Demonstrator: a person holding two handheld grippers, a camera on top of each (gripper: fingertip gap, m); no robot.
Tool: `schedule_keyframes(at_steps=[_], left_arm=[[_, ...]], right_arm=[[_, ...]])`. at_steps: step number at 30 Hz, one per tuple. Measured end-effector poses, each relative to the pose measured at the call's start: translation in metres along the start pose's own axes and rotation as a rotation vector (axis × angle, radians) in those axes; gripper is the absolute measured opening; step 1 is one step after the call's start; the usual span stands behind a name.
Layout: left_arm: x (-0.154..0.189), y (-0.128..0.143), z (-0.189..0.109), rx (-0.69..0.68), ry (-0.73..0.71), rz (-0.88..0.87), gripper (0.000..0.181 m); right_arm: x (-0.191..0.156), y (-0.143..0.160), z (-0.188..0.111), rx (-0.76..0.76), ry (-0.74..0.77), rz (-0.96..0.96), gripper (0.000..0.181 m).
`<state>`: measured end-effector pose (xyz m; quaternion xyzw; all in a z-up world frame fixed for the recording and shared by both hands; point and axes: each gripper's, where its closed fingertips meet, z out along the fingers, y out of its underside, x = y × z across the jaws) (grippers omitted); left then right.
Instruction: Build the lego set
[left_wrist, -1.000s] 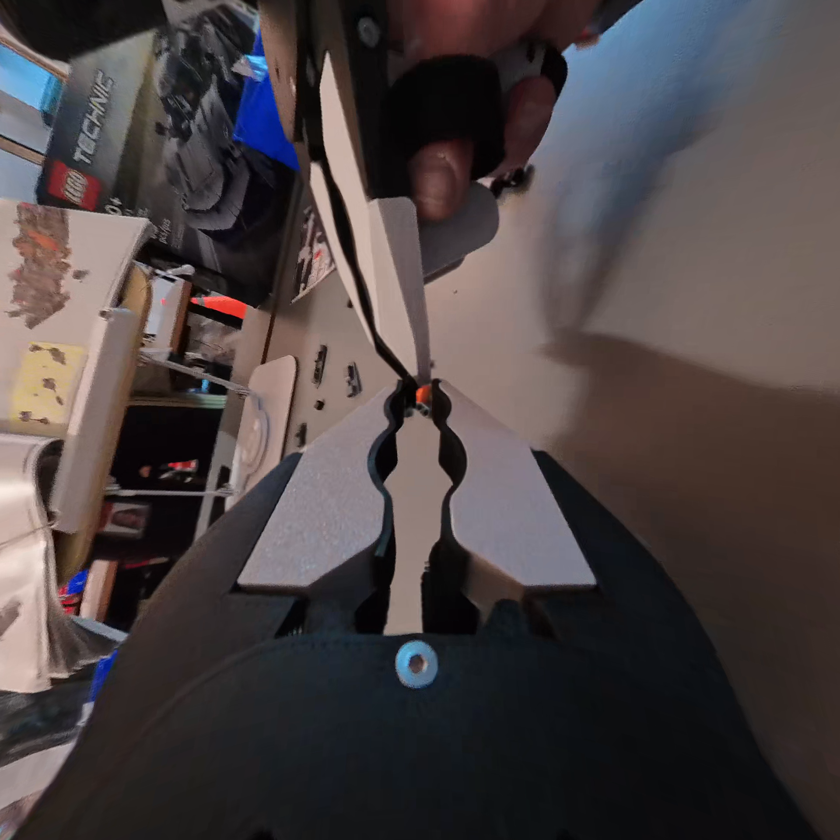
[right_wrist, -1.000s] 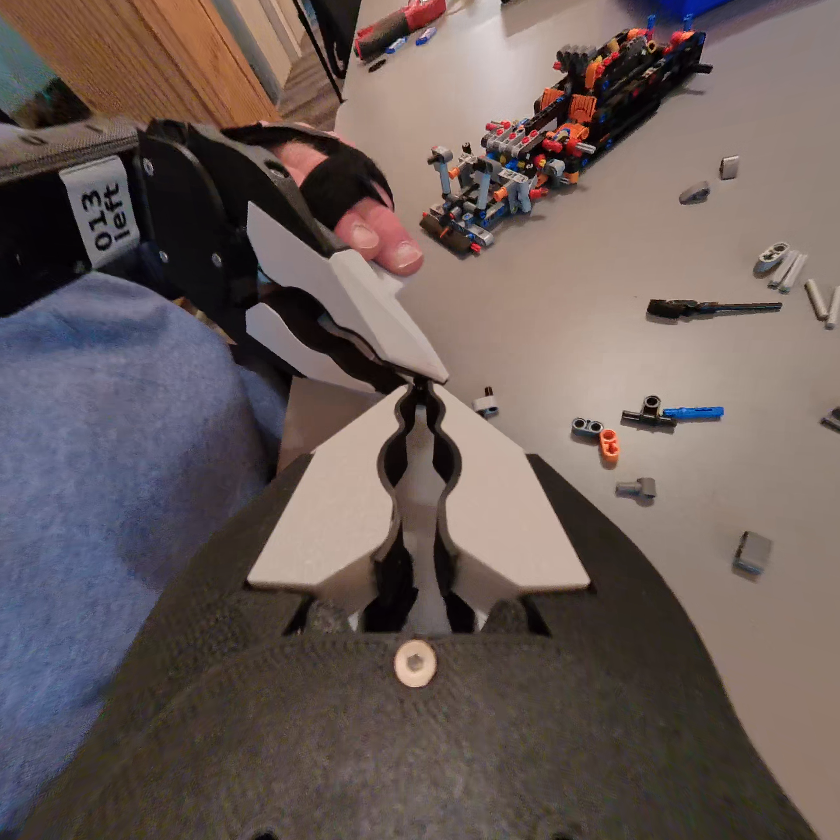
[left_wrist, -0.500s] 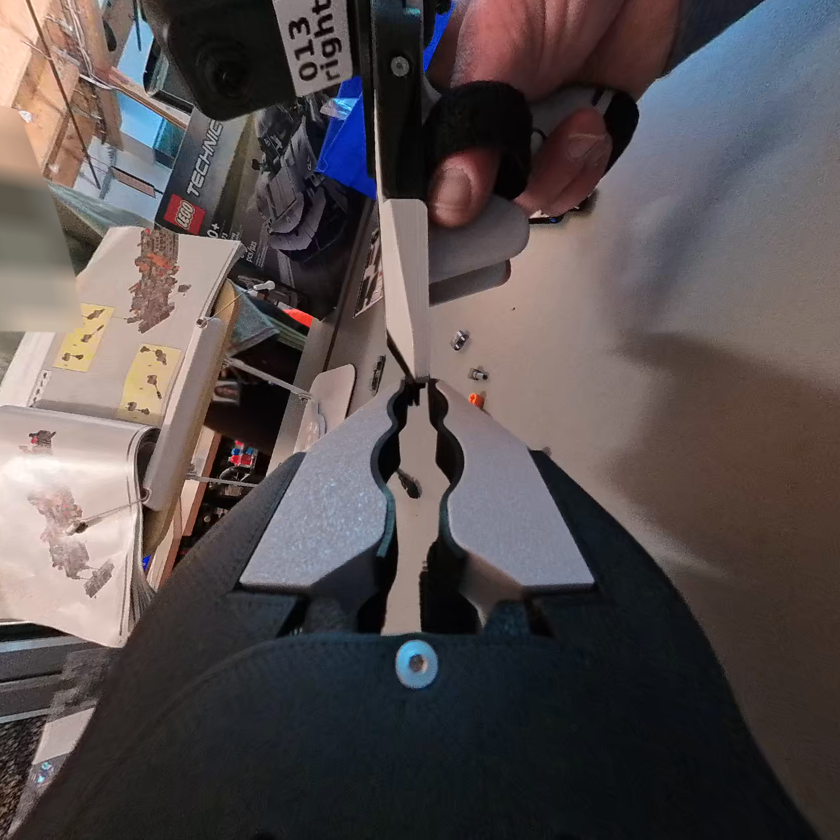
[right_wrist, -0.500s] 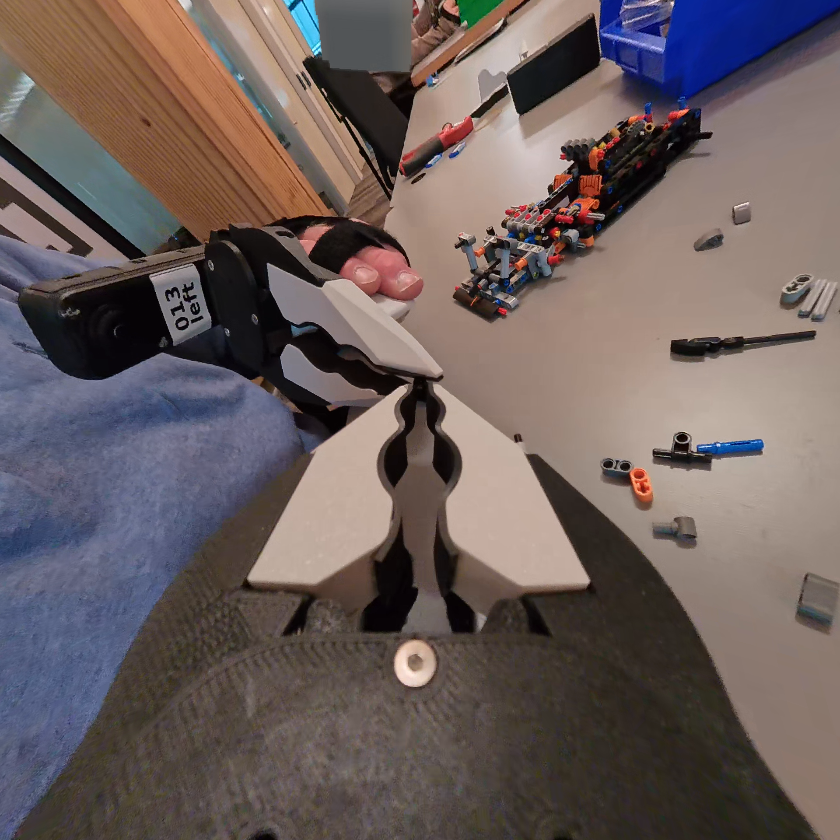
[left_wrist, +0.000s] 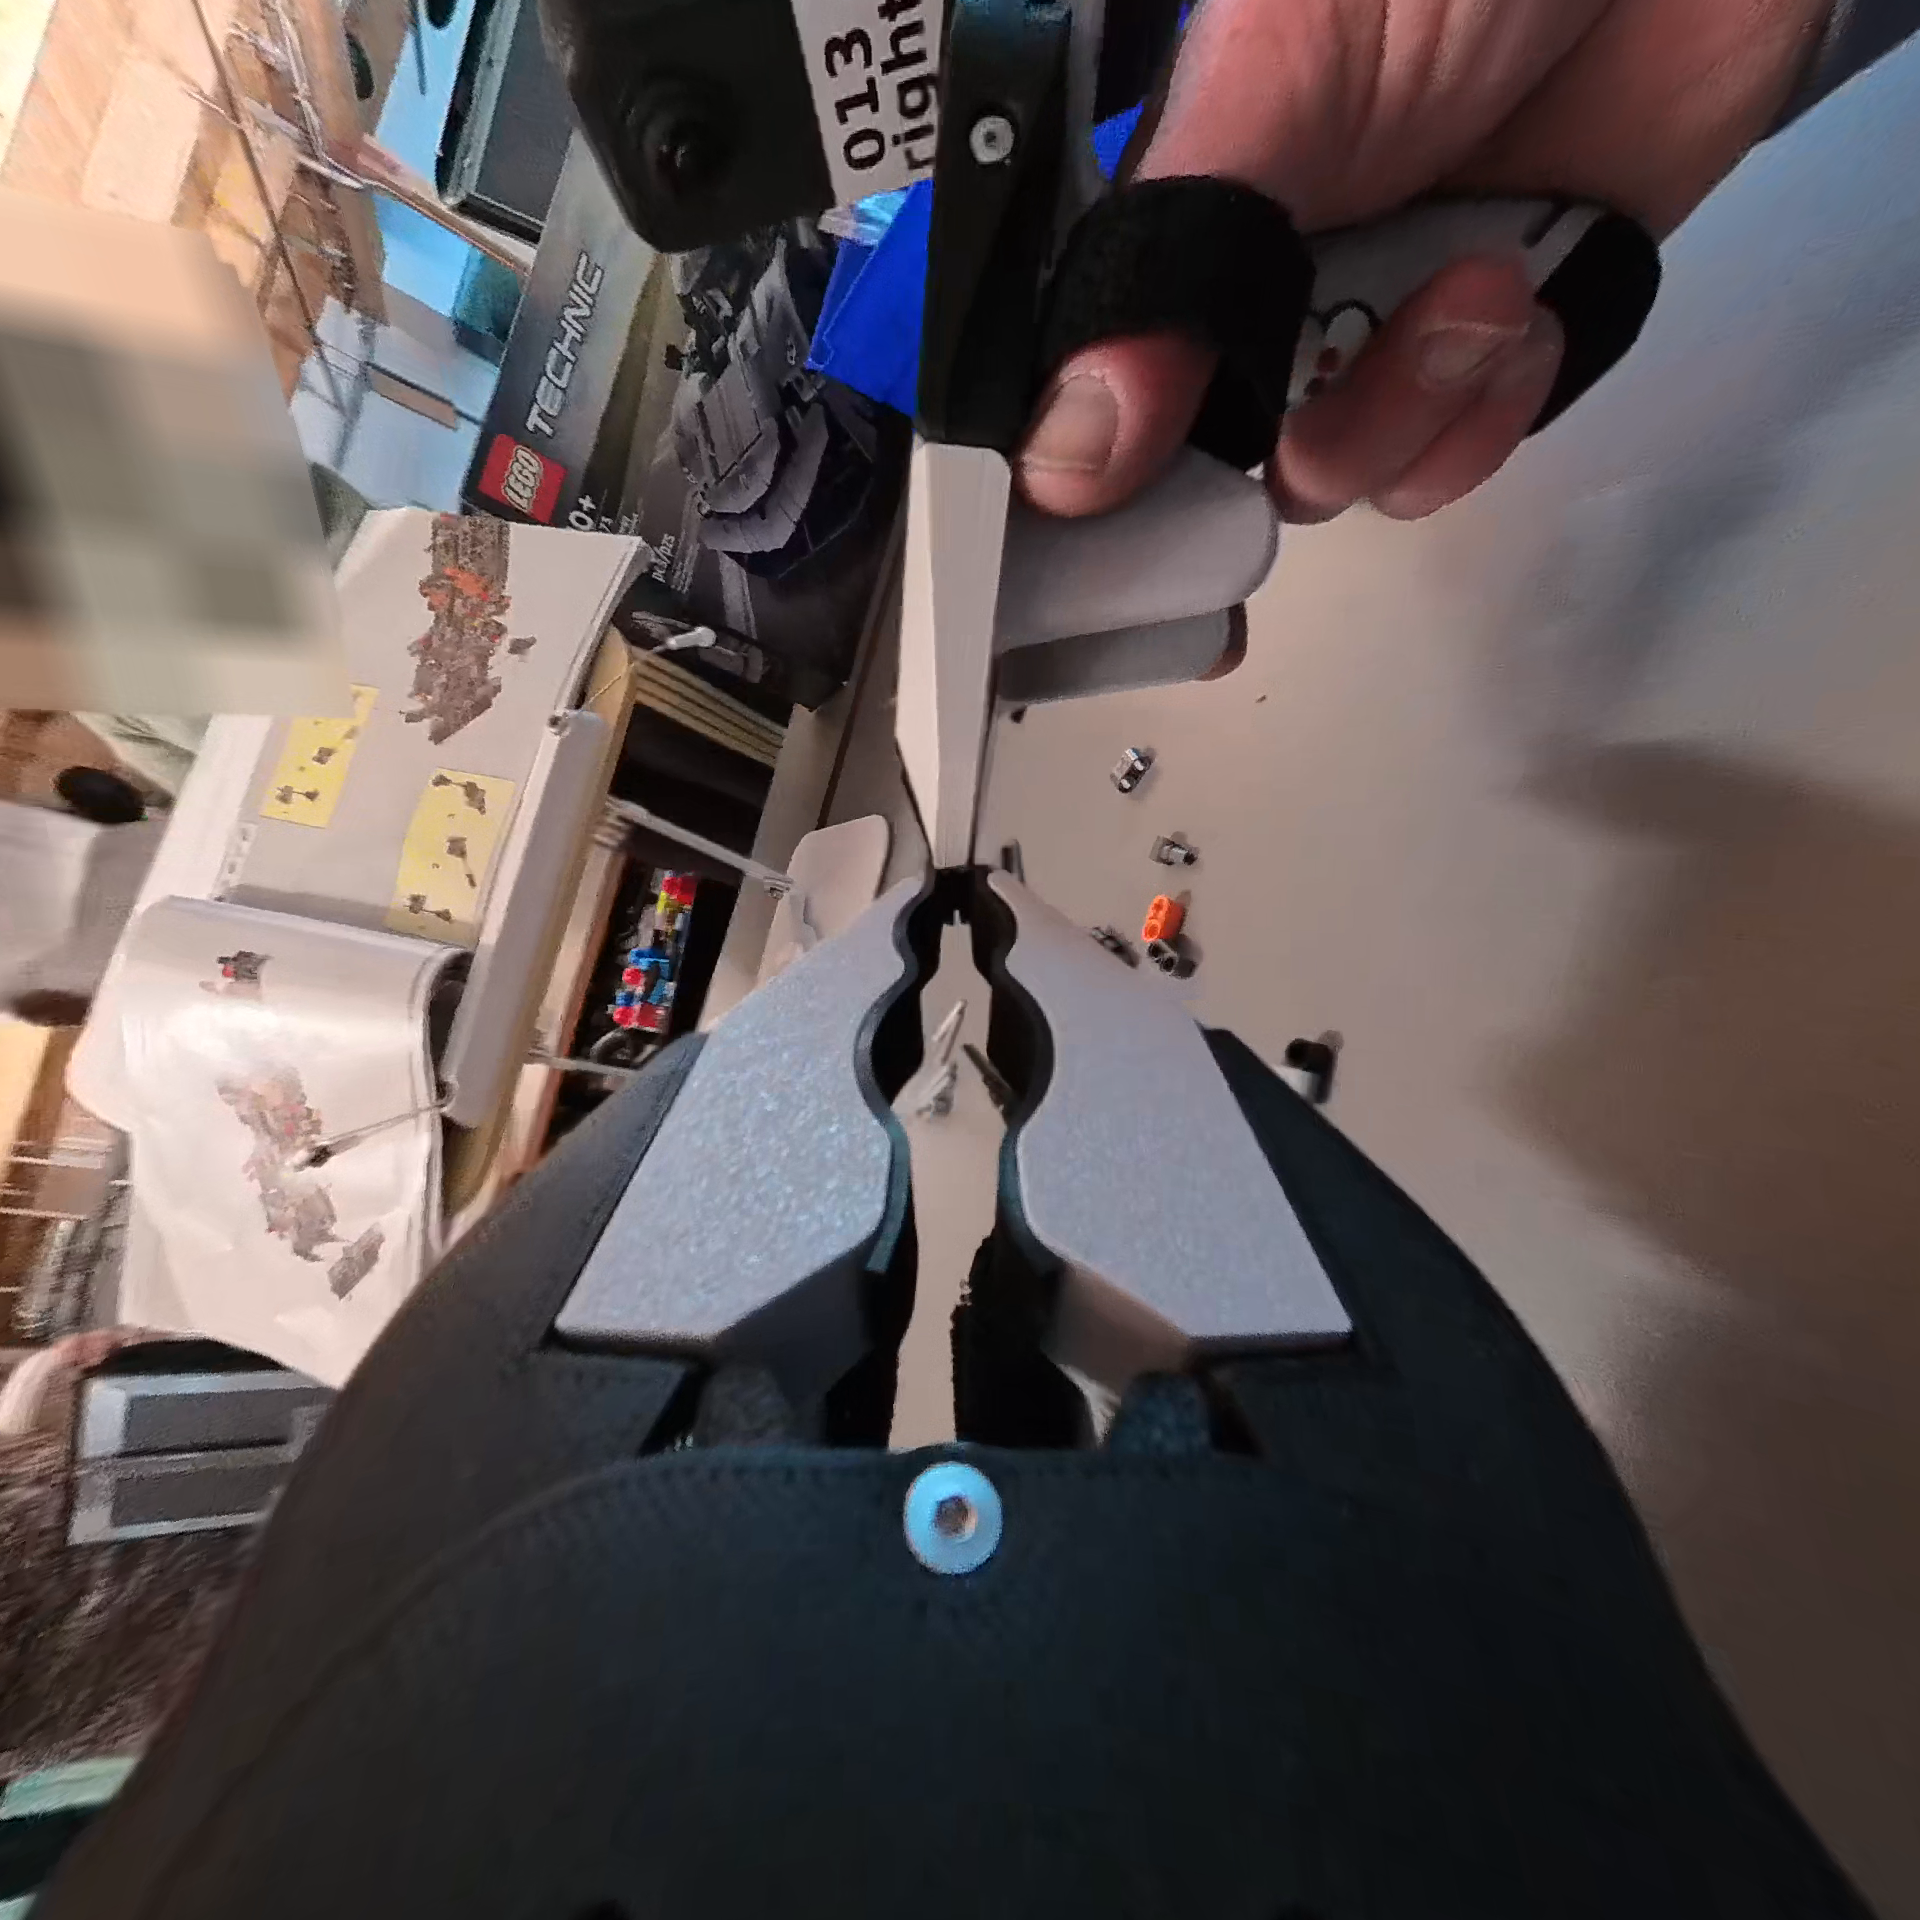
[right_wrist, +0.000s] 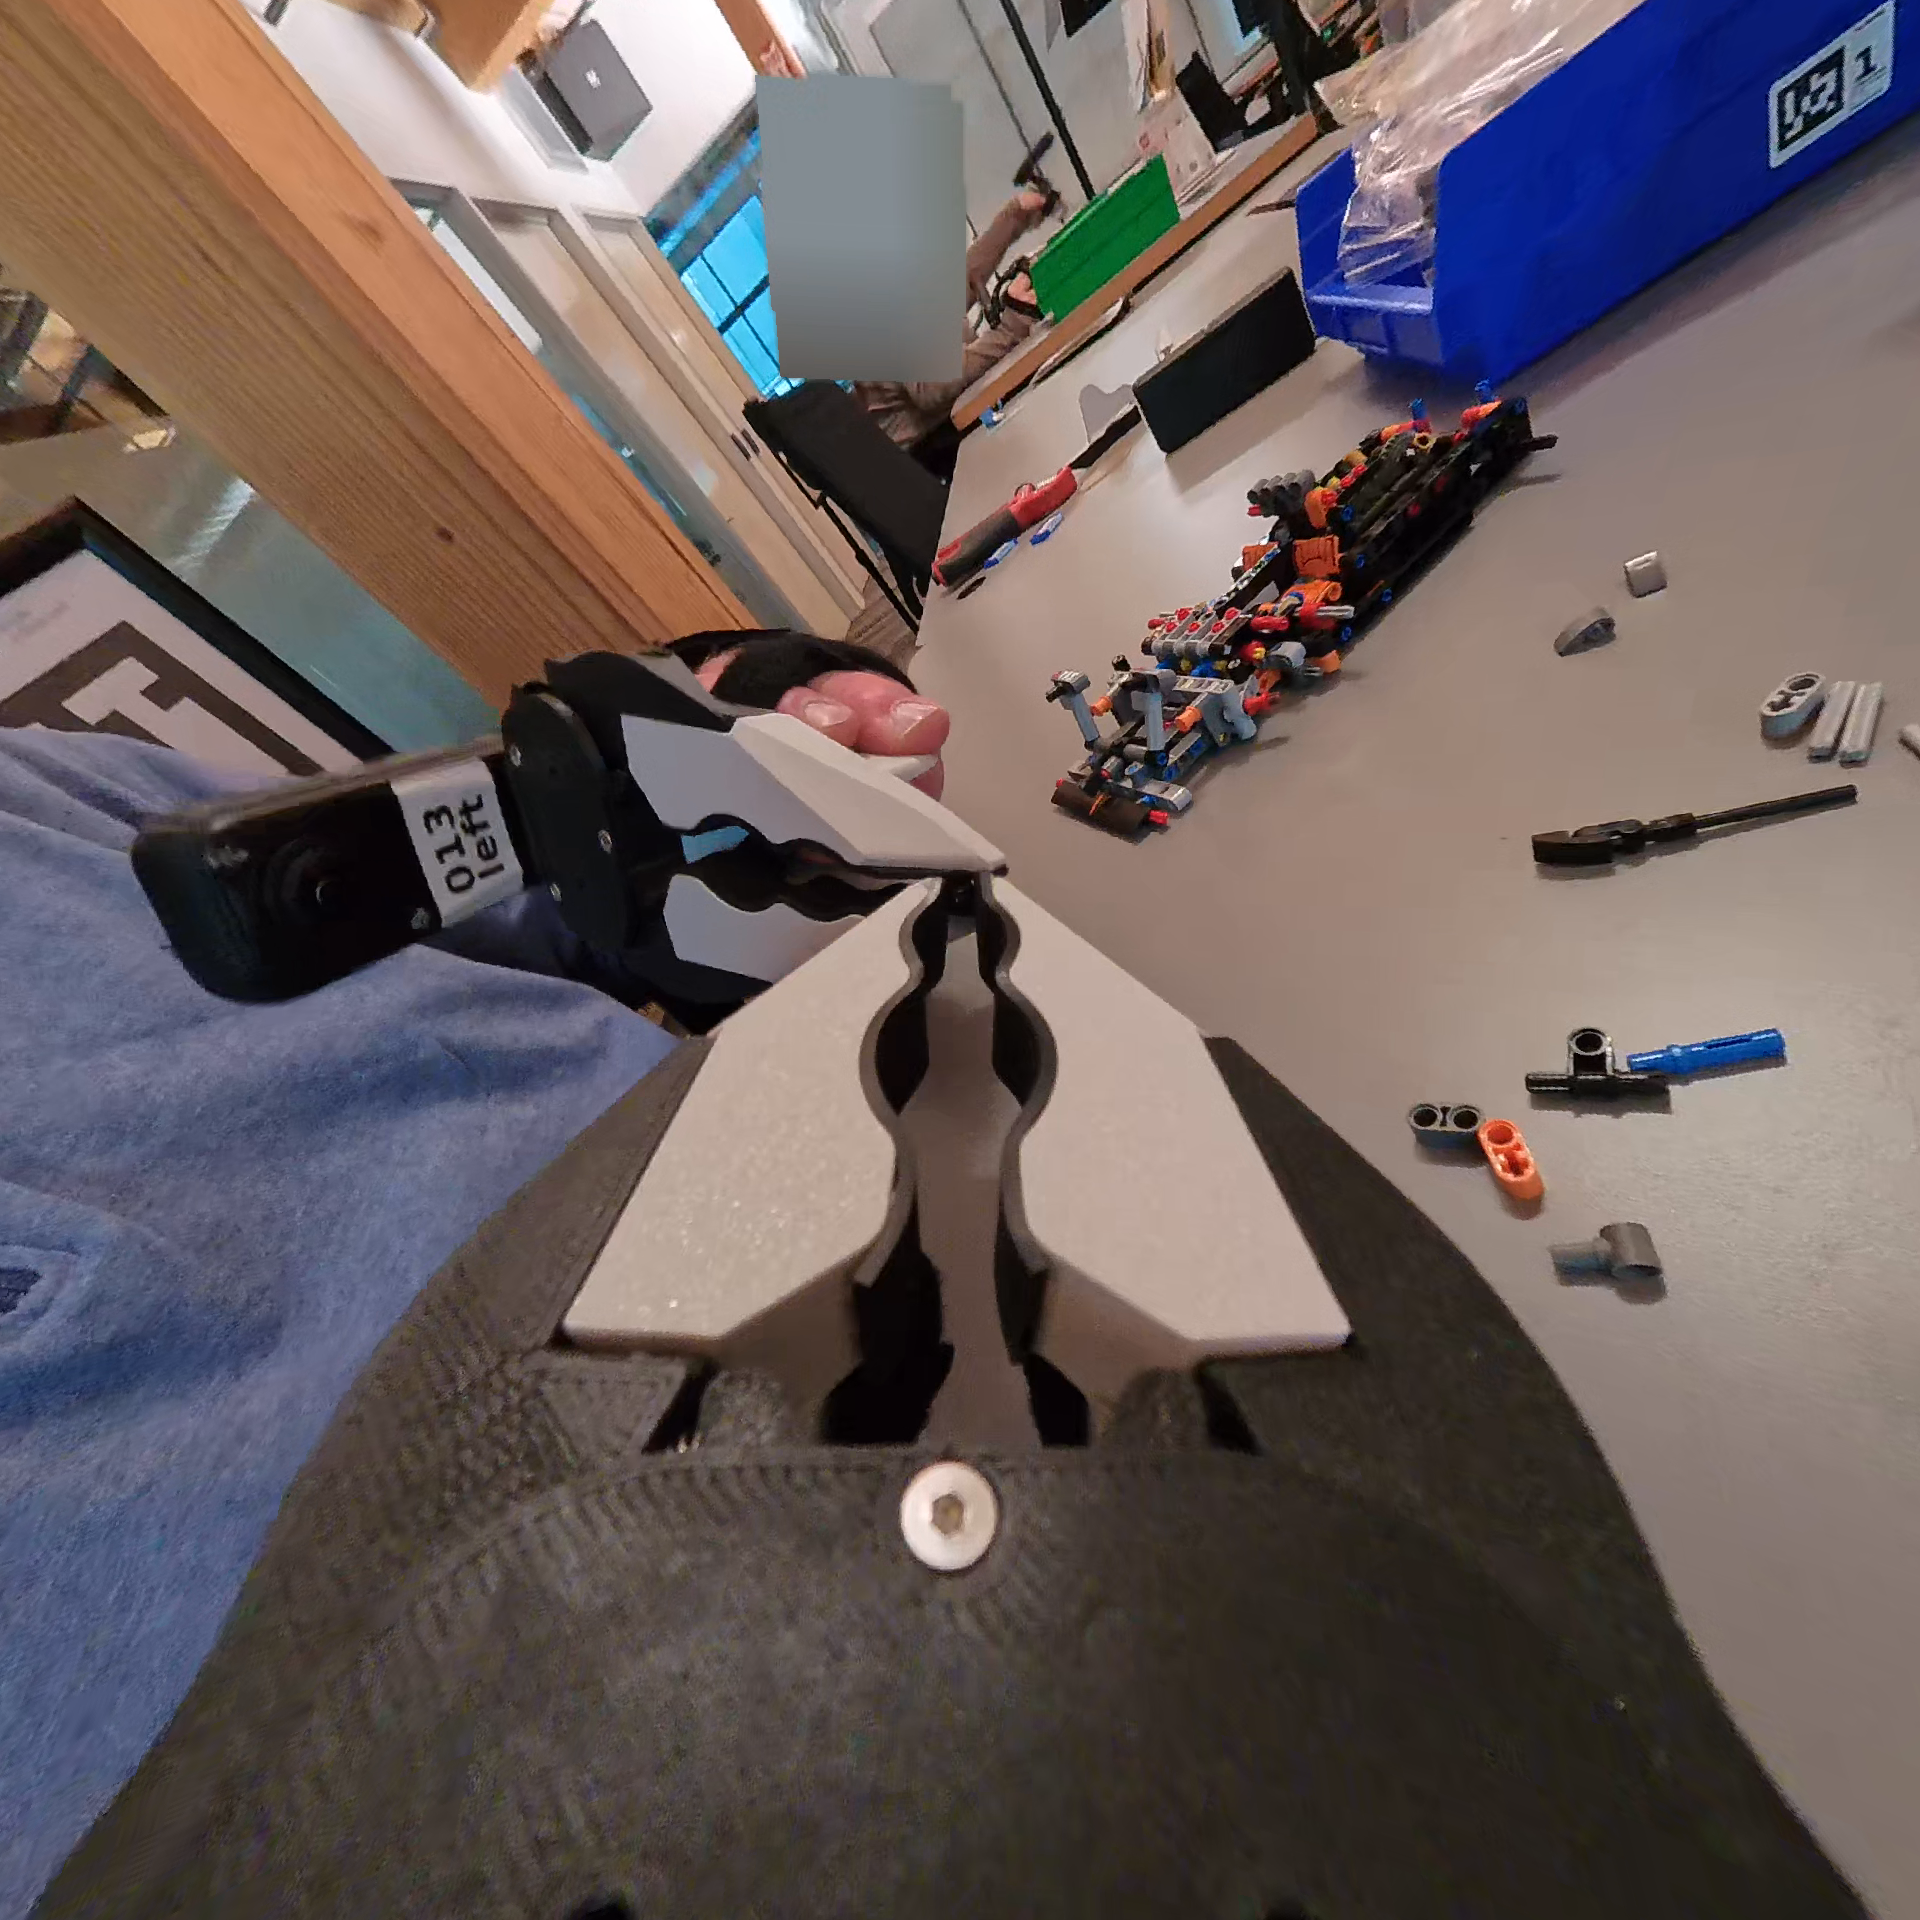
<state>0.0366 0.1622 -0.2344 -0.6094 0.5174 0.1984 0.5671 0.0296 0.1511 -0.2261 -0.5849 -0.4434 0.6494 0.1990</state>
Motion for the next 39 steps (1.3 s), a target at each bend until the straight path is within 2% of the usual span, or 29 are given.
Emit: schedule_keyframes(at_steps=[5, 7, 10, 13, 17, 20, 22, 25, 27, 32, 39], left_arm=[[0.002, 0.003, 0.003, -0.009, 0.005, -0.009, 0.004], [0.006, 0.003, -0.001, 0.025, 0.054, -0.053, 0.013], [0.024, 0.03, -0.004, -0.058, 0.237, -0.19, 0.028], [0.062, 0.06, -0.004, -0.151, 0.456, -0.302, 0.034], [0.082, 0.07, 0.005, -0.196, 0.542, -0.335, 0.044], [0.083, 0.071, 0.01, -0.177, 0.585, -0.394, 0.037], [0.087, 0.069, 0.012, -0.168, 0.627, -0.41, 0.023], [0.09, 0.064, 0.016, -0.153, 0.657, -0.445, 0.013], [0.091, 0.062, 0.019, -0.15, 0.66, -0.477, 0.013], [0.092, 0.058, 0.021, -0.13, 0.666, -0.425, 0.013], [0.092, 0.058, 0.02, -0.126, 0.674, -0.392, 0.013]], right_arm=[[0.007, 0.001, -0.001, -0.012, 0.048, -0.037, 0.001], [0.014, 0.003, -0.007, -0.033, 0.099, -0.082, 0.001], [0.026, 0.01, -0.018, -0.111, 0.186, -0.171, 0.001], [0.037, 0.024, -0.02, -0.211, 0.237, -0.232, 0.001], [0.044, 0.041, -0.014, -0.29, 0.251, -0.252, 0.001], [0.045, 0.046, -0.012, -0.323, 0.256, -0.271, 0.001], [0.046, 0.049, -0.011, -0.344, 0.261, -0.286, 0.001], [0.046, 0.051, -0.009, -0.359, 0.253, -0.295, 0.001], [0.046, 0.052, -0.008, -0.374, 0.253, -0.311, 0.001], [0.044, 0.053, -0.009, -0.441, 0.279, -0.417, 0.001], [0.044, 0.063, -0.008, -0.624, 0.284, -0.587, 0.001]])
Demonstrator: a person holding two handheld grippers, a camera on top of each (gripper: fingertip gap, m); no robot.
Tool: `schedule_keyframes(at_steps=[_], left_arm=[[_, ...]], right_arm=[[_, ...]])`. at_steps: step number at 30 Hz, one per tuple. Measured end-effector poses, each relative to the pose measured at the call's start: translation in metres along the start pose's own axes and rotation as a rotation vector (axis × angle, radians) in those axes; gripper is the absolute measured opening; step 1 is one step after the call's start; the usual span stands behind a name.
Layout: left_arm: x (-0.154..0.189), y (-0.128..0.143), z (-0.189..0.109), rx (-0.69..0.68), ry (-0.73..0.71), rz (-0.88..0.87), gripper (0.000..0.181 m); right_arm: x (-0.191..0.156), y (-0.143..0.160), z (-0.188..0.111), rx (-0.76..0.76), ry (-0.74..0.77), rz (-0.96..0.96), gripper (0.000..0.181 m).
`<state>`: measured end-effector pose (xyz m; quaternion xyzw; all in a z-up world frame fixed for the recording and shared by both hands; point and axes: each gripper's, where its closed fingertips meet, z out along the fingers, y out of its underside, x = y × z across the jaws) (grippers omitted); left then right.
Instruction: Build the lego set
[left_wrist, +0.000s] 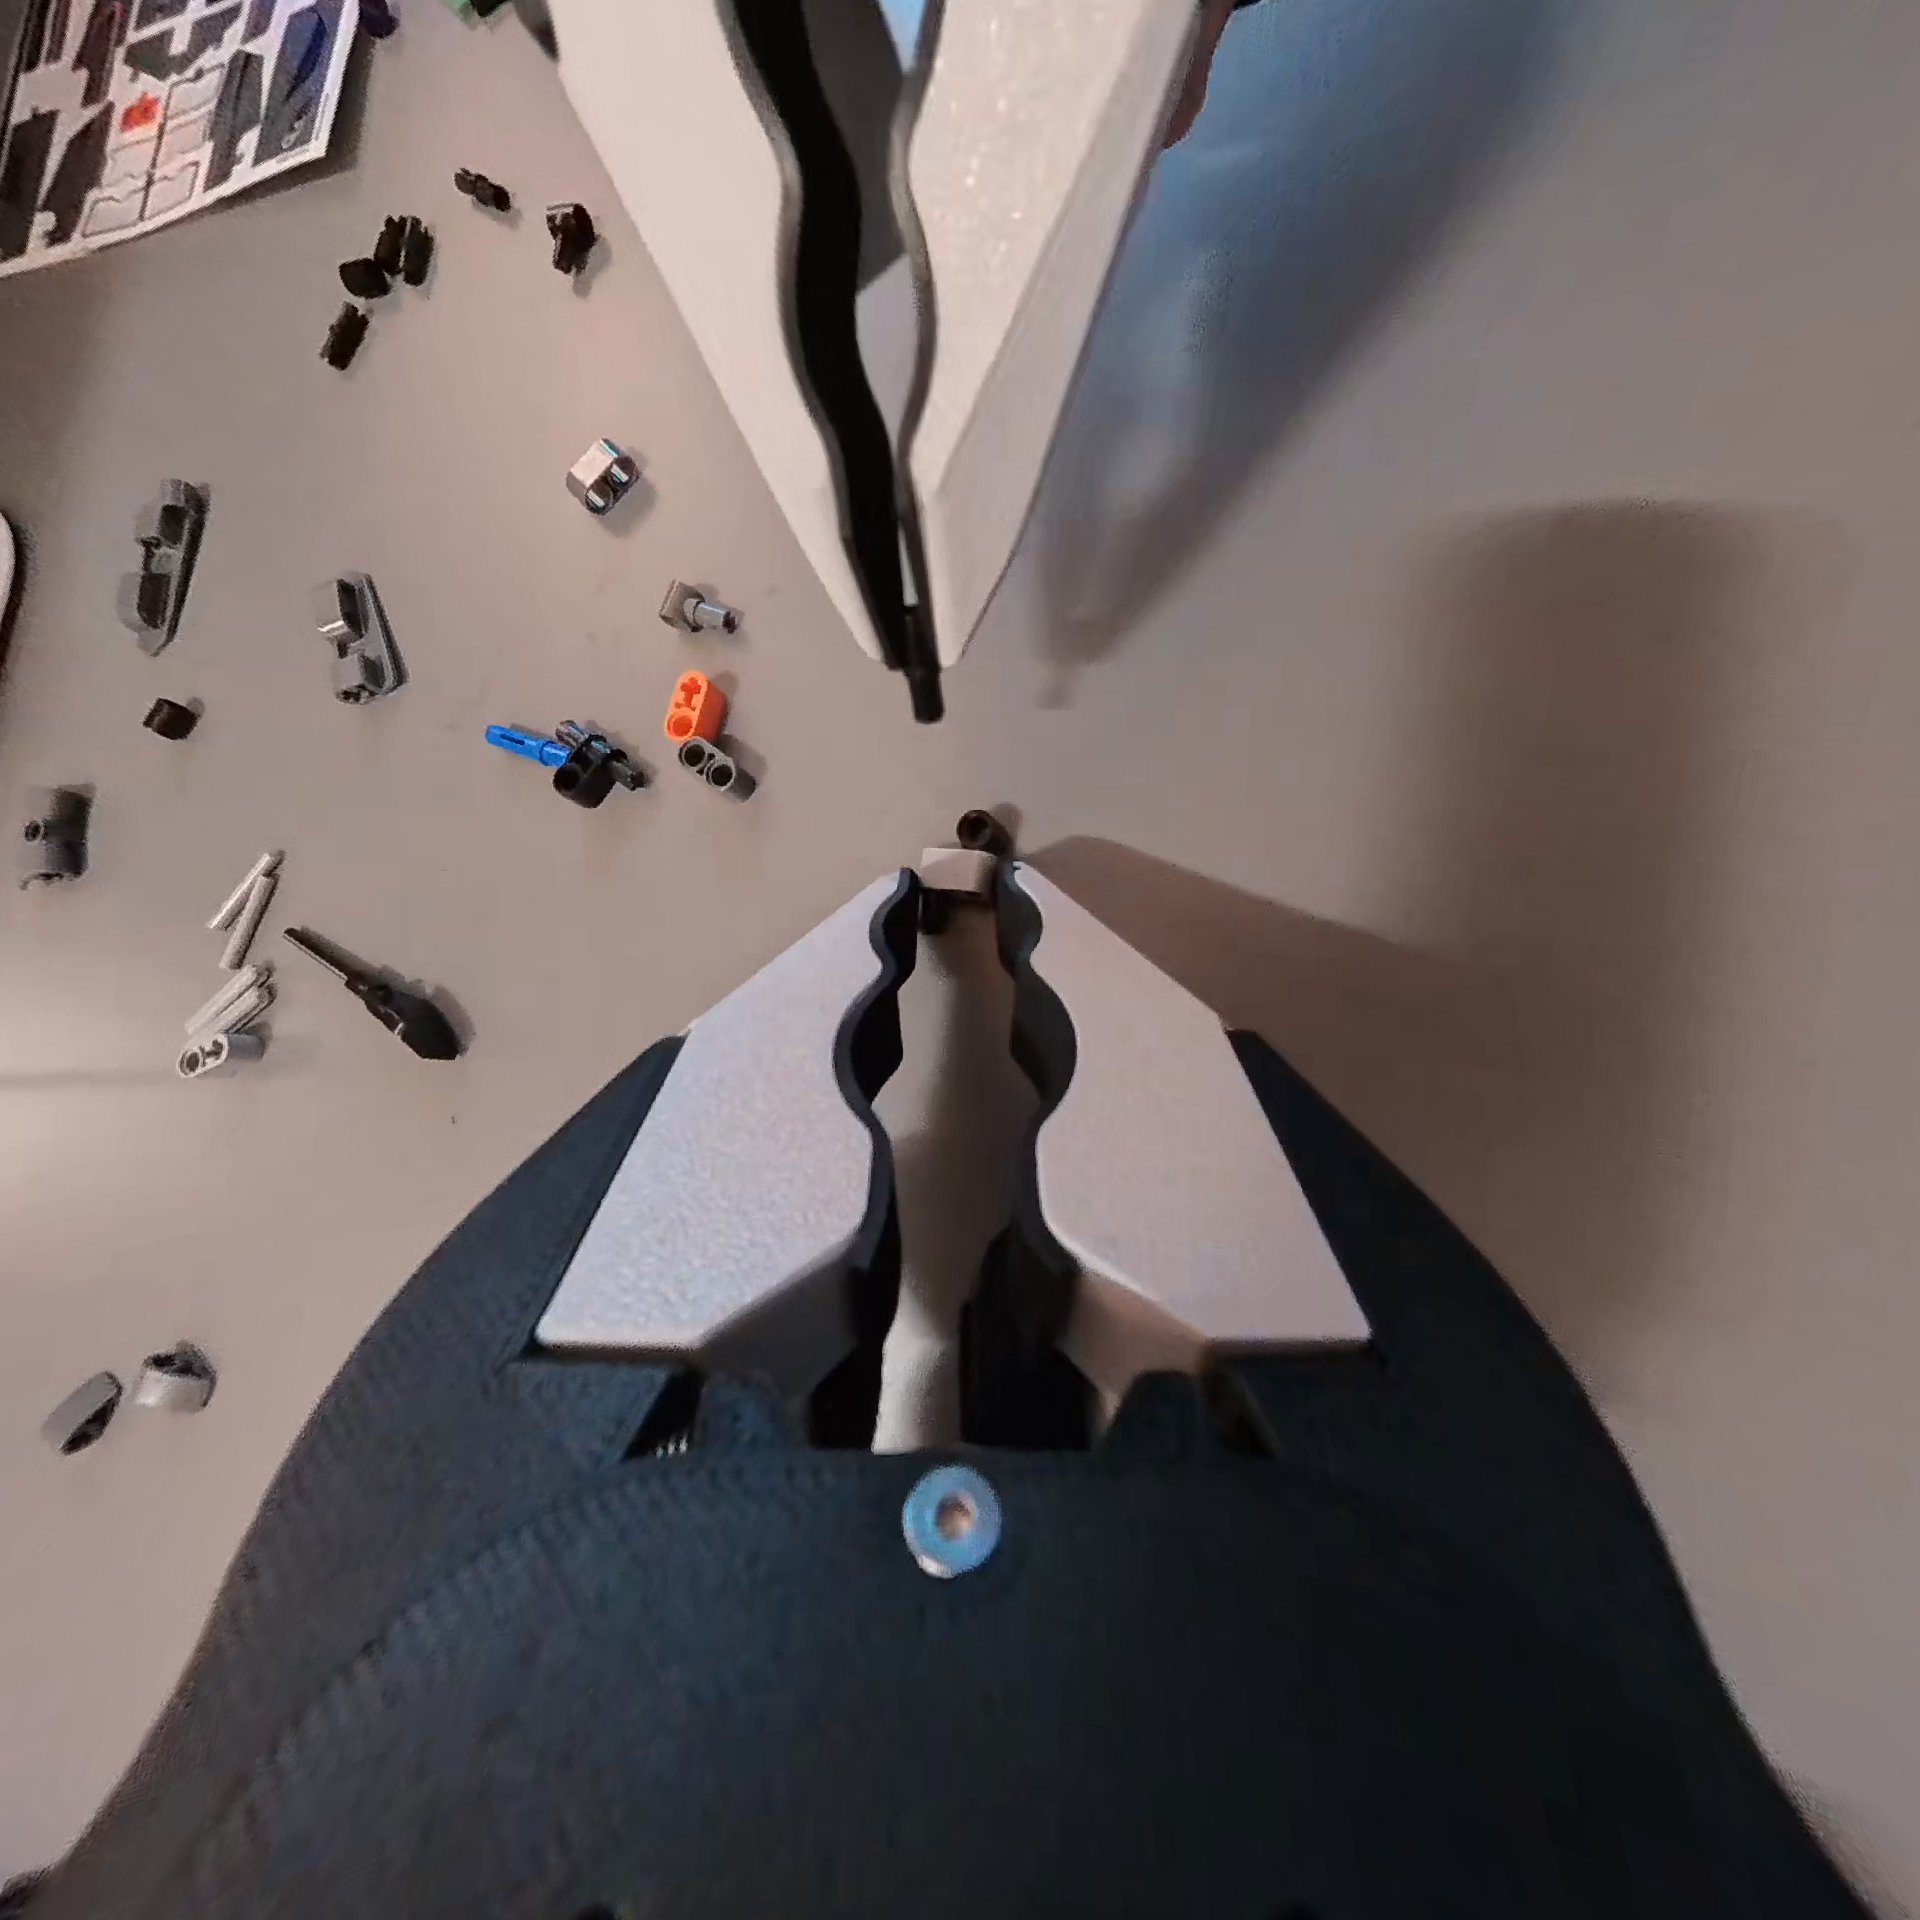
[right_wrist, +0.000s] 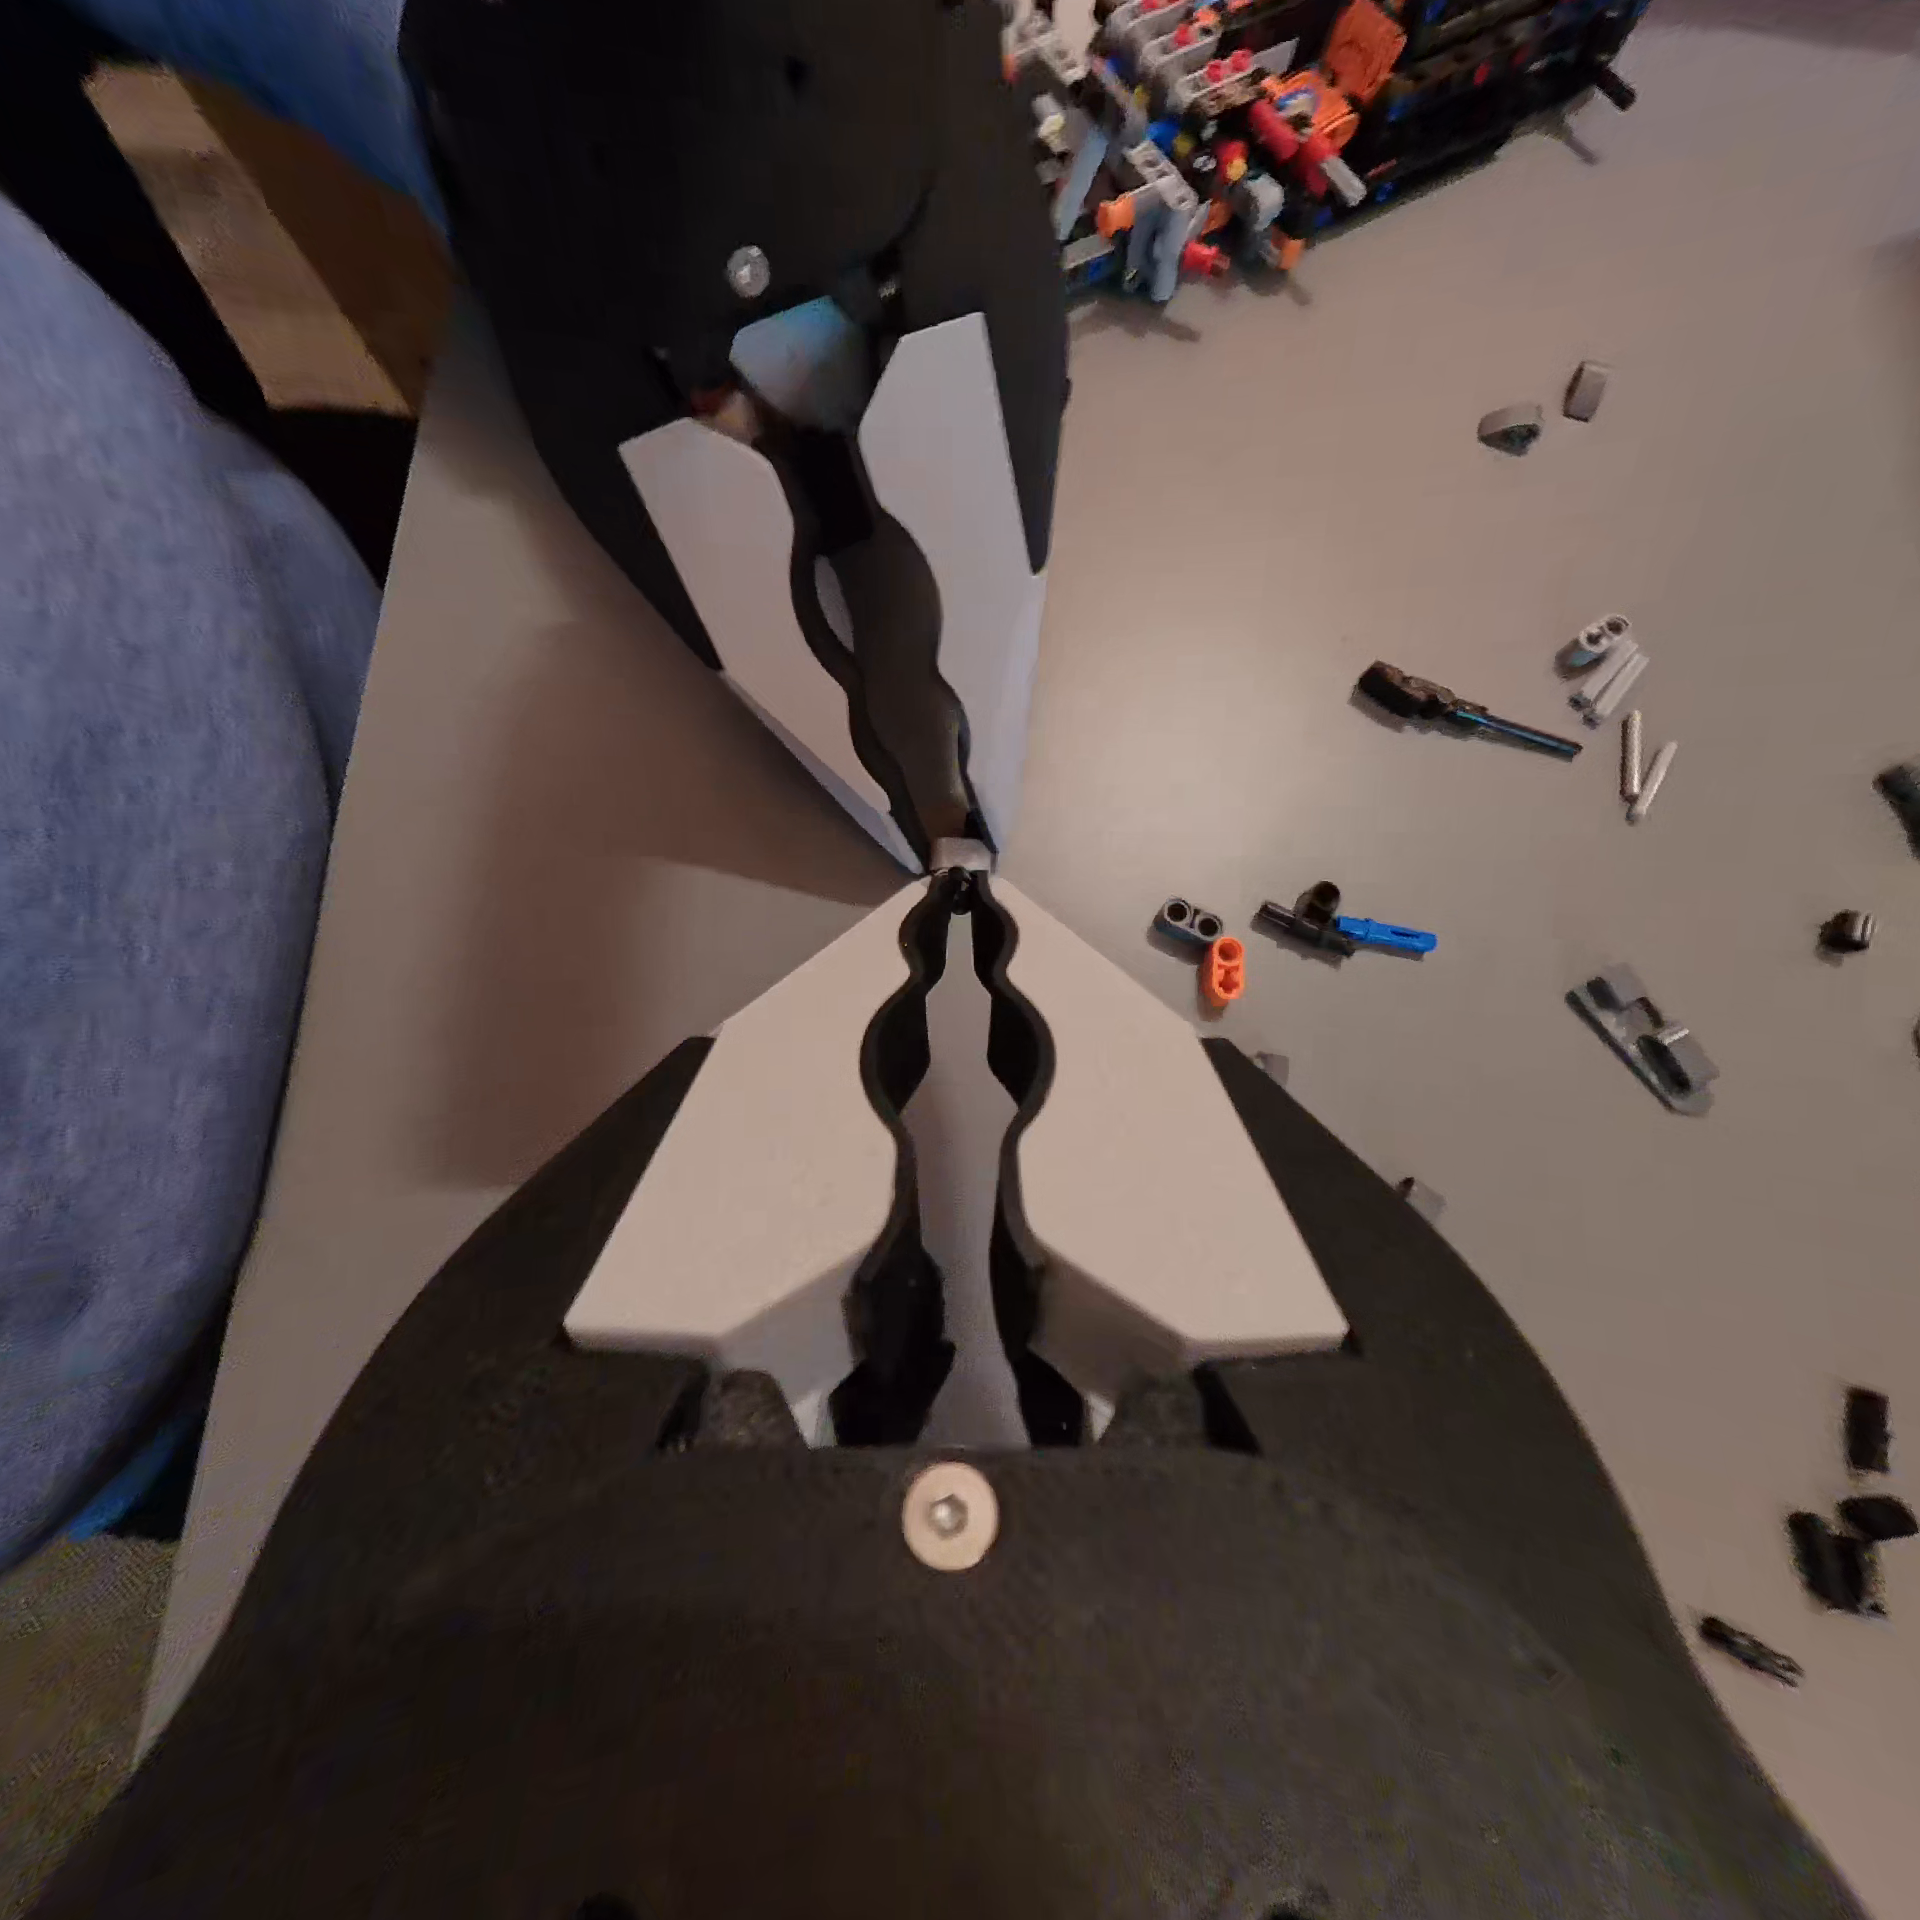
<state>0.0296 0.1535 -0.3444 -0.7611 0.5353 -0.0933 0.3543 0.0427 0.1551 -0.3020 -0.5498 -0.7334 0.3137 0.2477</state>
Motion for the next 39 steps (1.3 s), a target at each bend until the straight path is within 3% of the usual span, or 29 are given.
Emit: schedule_keyframes(at_steps=[7, 22, 39], left_arm=[[-0.002, 0.002, -0.002, -0.026, 0.002, 0.037, 0.013], [0.0, 0.0, -0.004, -0.084, 0.029, 0.157, 0.013], [-0.007, 0.0, -0.009, -0.111, 0.05, 0.133, 0.013]], right_arm=[[-0.002, 0.003, 0.012, -0.131, -0.016, -0.129, 0.001], [-0.006, 0.012, 0.022, -0.104, -0.058, -0.089, 0.001], [0.006, 0.003, 0.008, 0.045, -0.047, -0.028, 0.001]])
